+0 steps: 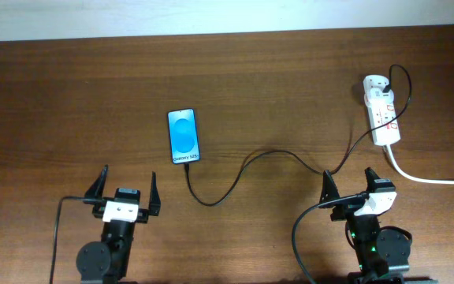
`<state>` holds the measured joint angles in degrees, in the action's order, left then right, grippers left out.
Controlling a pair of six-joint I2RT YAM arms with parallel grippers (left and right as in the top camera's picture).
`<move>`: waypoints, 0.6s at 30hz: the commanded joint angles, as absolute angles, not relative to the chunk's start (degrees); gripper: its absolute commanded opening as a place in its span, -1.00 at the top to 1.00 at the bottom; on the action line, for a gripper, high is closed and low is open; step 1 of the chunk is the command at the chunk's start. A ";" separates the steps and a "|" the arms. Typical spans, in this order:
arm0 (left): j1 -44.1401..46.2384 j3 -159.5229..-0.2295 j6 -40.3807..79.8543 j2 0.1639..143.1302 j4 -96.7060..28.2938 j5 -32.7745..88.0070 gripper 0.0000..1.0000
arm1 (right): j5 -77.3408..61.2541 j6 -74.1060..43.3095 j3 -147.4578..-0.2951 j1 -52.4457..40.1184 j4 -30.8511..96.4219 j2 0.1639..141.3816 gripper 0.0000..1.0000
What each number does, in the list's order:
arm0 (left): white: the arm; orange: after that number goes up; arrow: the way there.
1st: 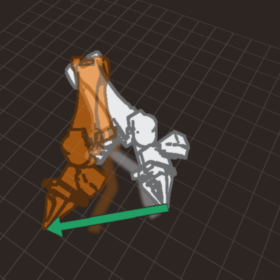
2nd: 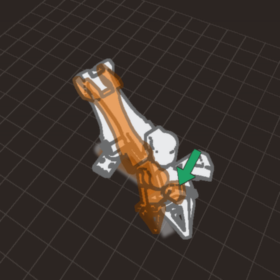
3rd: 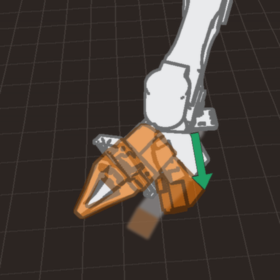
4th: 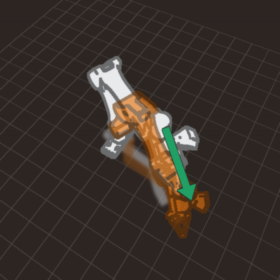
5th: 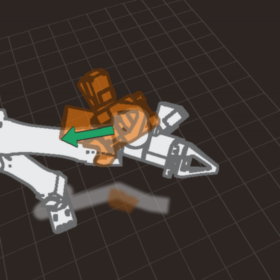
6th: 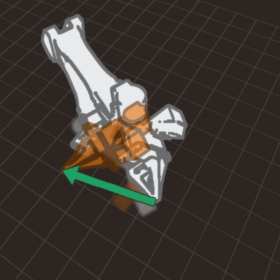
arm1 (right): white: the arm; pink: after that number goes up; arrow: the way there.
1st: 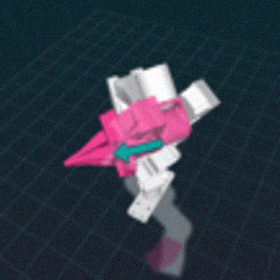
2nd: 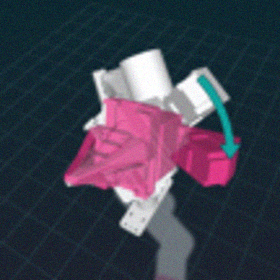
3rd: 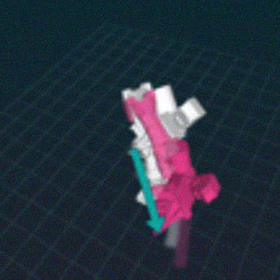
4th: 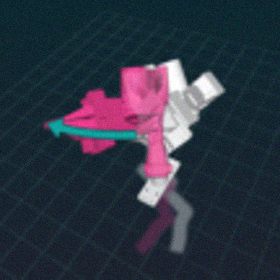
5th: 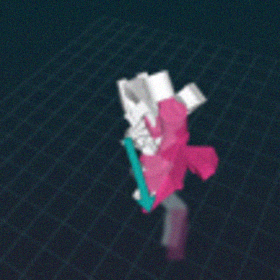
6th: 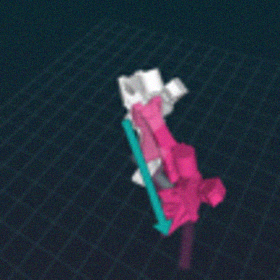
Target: Plug charger to phone and switch on socket
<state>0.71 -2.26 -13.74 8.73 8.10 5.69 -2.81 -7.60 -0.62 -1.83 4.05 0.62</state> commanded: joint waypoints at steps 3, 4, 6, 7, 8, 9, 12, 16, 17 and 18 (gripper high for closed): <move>0.58 -0.47 -16.01 2.31 3.88 4.67 -0.98 | -2.92 -8.01 -0.32 -2.24 4.34 0.21 -0.97; 0.58 -0.47 -16.01 1.17 2.09 4.64 -0.98 | -2.92 -8.01 -0.32 -2.24 4.34 0.21 -0.97; 0.58 -0.47 -15.99 0.27 -2.37 4.69 -0.98 | -2.92 -8.01 -0.32 -2.24 4.34 0.19 -0.97; 0.58 -0.47 -15.92 0.27 -4.58 4.60 -0.98 | -2.92 -8.01 -0.32 -2.24 4.34 0.21 -0.97; 0.58 -0.47 -15.90 0.27 -4.36 4.69 -0.99 | -2.92 -8.01 -0.32 -2.24 4.34 0.21 -0.97; 0.58 -0.47 -15.94 0.27 -4.32 4.67 -0.99 | -2.92 -8.01 -0.32 -2.24 4.34 0.19 -0.97; 0.58 -0.49 -15.92 0.32 -4.29 4.67 -0.98 | -2.92 -8.01 -0.32 -2.24 4.34 0.21 -0.97; 0.58 -0.49 -15.94 0.34 -4.29 4.67 -0.99 | -2.92 -8.01 -0.32 -2.24 4.34 0.21 -0.97; 0.58 -0.49 -15.92 0.34 -4.29 4.67 -0.98 | -2.92 -8.01 -0.32 -2.24 4.34 0.21 -0.97; 0.58 -0.49 -15.94 0.34 -4.29 4.67 -0.98 | -2.92 -8.01 -0.32 -2.24 4.32 0.19 -0.97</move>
